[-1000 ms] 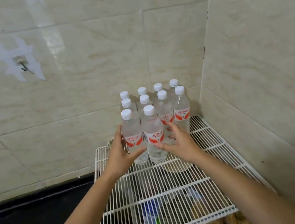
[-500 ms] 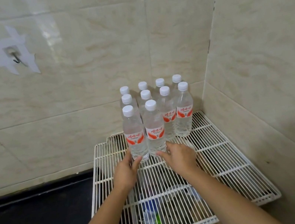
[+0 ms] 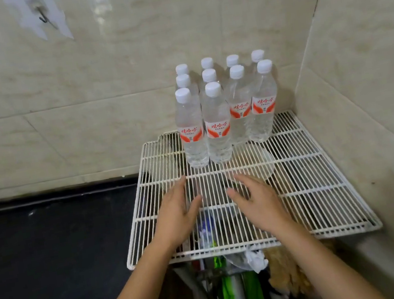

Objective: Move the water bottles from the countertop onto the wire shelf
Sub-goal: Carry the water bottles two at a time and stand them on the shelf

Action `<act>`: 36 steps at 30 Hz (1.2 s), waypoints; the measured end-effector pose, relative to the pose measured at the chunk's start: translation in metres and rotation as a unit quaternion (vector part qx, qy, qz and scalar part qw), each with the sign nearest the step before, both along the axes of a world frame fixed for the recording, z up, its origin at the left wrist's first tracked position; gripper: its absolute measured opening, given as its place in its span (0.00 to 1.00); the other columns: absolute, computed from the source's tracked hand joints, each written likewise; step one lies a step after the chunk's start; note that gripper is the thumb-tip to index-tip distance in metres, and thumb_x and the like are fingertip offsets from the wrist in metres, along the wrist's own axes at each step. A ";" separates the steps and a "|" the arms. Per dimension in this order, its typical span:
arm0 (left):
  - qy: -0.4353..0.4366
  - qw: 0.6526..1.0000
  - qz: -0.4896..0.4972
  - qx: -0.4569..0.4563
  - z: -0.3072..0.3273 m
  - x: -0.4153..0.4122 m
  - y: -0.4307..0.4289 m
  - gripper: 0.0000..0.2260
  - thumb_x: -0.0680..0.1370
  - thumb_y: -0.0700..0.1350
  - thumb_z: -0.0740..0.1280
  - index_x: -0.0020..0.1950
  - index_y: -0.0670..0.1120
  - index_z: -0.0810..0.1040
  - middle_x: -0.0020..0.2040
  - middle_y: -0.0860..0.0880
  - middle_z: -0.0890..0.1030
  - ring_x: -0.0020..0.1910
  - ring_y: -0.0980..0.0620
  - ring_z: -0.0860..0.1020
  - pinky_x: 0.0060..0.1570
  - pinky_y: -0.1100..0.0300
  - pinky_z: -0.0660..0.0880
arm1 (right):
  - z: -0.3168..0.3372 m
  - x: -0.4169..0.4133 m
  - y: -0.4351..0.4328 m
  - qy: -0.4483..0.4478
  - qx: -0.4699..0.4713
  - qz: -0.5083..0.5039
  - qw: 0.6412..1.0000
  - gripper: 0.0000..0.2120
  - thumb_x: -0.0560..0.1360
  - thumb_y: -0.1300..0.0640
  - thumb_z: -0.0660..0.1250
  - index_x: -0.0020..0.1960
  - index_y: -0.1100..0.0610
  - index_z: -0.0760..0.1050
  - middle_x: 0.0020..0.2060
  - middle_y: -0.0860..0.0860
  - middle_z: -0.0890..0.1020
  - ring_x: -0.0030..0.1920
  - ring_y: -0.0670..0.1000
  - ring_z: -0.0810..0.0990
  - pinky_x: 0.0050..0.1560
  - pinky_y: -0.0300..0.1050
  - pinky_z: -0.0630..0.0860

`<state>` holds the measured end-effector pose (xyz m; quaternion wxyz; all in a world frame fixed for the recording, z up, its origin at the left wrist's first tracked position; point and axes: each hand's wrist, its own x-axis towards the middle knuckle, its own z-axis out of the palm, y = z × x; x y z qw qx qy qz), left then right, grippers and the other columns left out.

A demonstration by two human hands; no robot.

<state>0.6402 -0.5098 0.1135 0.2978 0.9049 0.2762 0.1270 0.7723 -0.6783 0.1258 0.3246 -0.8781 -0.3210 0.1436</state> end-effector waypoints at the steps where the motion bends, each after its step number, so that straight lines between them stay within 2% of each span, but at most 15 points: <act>1: 0.012 0.999 0.006 0.036 -0.002 -0.010 -0.006 0.31 0.81 0.60 0.61 0.81 0.51 0.58 0.79 0.50 0.65 0.78 0.51 0.63 0.76 0.49 0.63 | 0.001 -0.009 -0.007 -0.006 0.006 0.009 1.000 0.28 0.81 0.39 0.60 0.78 0.49 0.65 0.77 0.46 0.67 0.77 0.49 0.65 0.77 0.52 0.64; 3: 0.023 0.993 0.047 0.103 -0.001 -0.027 -0.013 0.29 0.82 0.60 0.60 0.79 0.47 0.64 0.77 0.46 0.69 0.76 0.47 0.66 0.76 0.48 0.63 | 0.003 -0.023 -0.016 -0.042 0.005 0.027 0.999 0.27 0.82 0.38 0.58 0.78 0.47 0.64 0.78 0.45 0.65 0.78 0.48 0.63 0.77 0.50 0.61; 5: 0.024 0.986 0.113 0.118 0.002 -0.044 -0.024 0.29 0.82 0.61 0.56 0.77 0.44 0.68 0.74 0.43 0.73 0.74 0.44 0.69 0.74 0.46 0.66 | 0.000 -0.034 -0.021 -0.077 -0.016 0.057 0.995 0.28 0.82 0.36 0.53 0.79 0.47 0.63 0.79 0.46 0.63 0.79 0.49 0.60 0.77 0.49 0.58; 8: 0.054 0.974 0.161 0.153 -0.008 -0.070 -0.050 0.26 0.82 0.59 0.52 0.71 0.45 0.76 0.70 0.44 0.78 0.71 0.41 0.73 0.70 0.44 0.69 | -0.004 -0.042 -0.022 -0.143 -0.060 0.110 0.982 0.31 0.83 0.36 0.48 0.79 0.50 0.62 0.80 0.51 0.63 0.80 0.52 0.60 0.78 0.50 0.55; 10: 0.064 0.968 0.172 0.170 -0.016 -0.079 -0.061 0.23 0.83 0.56 0.53 0.67 0.47 0.80 0.68 0.45 0.79 0.68 0.41 0.75 0.67 0.44 0.71 | -0.007 -0.044 -0.022 -0.174 -0.059 0.112 0.977 0.31 0.83 0.37 0.48 0.78 0.53 0.66 0.78 0.53 0.66 0.79 0.53 0.63 0.77 0.52 0.58; 14: 0.080 0.969 0.182 0.146 -0.013 -0.078 -0.062 0.24 0.83 0.57 0.50 0.67 0.50 0.79 0.69 0.47 0.78 0.70 0.42 0.72 0.66 0.42 0.68 | -0.012 -0.047 -0.022 -0.212 -0.050 0.113 0.969 0.29 0.83 0.38 0.49 0.74 0.54 0.71 0.74 0.54 0.72 0.76 0.55 0.69 0.75 0.55 0.64; 20: 0.094 0.974 0.148 0.141 -0.002 -0.129 -0.048 0.30 0.81 0.63 0.43 0.75 0.51 0.70 0.77 0.48 0.69 0.77 0.47 0.63 0.73 0.45 0.60 | -0.011 -0.068 -0.015 -0.245 -0.038 0.060 0.967 0.31 0.82 0.38 0.49 0.72 0.56 0.74 0.73 0.56 0.73 0.76 0.58 0.68 0.76 0.59 0.64; 24: 0.119 0.960 0.196 0.159 -0.008 -0.237 -0.006 0.29 0.82 0.63 0.45 0.76 0.51 0.69 0.77 0.47 0.69 0.77 0.46 0.65 0.73 0.45 0.62 | -0.020 -0.138 0.035 -0.280 -0.003 0.074 0.957 0.29 0.82 0.41 0.52 0.71 0.59 0.76 0.72 0.59 0.74 0.75 0.61 0.68 0.75 0.60 0.64; 27: 0.126 0.938 0.279 0.159 -0.014 -0.347 0.038 0.28 0.82 0.62 0.48 0.74 0.50 0.73 0.74 0.45 0.73 0.74 0.44 0.70 0.70 0.44 0.67 | -0.026 -0.227 0.104 -0.287 0.024 0.116 0.950 0.27 0.83 0.42 0.53 0.73 0.57 0.73 0.75 0.59 0.71 0.78 0.61 0.64 0.79 0.60 0.57; 29: 0.128 0.918 0.347 0.145 -0.015 -0.422 0.066 0.28 0.82 0.62 0.49 0.73 0.49 0.73 0.74 0.44 0.73 0.73 0.42 0.71 0.68 0.43 0.68 | -0.034 -0.297 0.156 -0.279 0.041 0.166 0.945 0.27 0.83 0.42 0.53 0.74 0.56 0.72 0.76 0.59 0.69 0.79 0.60 0.62 0.79 0.59 0.53; 31: 0.140 0.893 0.410 0.119 -0.016 -0.492 0.088 0.27 0.83 0.61 0.50 0.75 0.48 0.72 0.75 0.43 0.72 0.74 0.41 0.69 0.69 0.43 0.66 | -0.043 -0.367 0.203 -0.274 0.048 0.236 0.931 0.26 0.83 0.42 0.54 0.74 0.56 0.72 0.76 0.60 0.68 0.79 0.60 0.62 0.79 0.60 0.54; 36: 0.161 0.847 0.499 0.084 -0.009 -0.623 0.117 0.29 0.82 0.62 0.49 0.76 0.49 0.69 0.76 0.45 0.69 0.75 0.43 0.66 0.72 0.44 0.63 | -0.053 -0.500 0.280 -0.256 0.045 0.361 0.896 0.28 0.83 0.40 0.52 0.75 0.55 0.71 0.77 0.59 0.67 0.80 0.60 0.60 0.79 0.59 0.54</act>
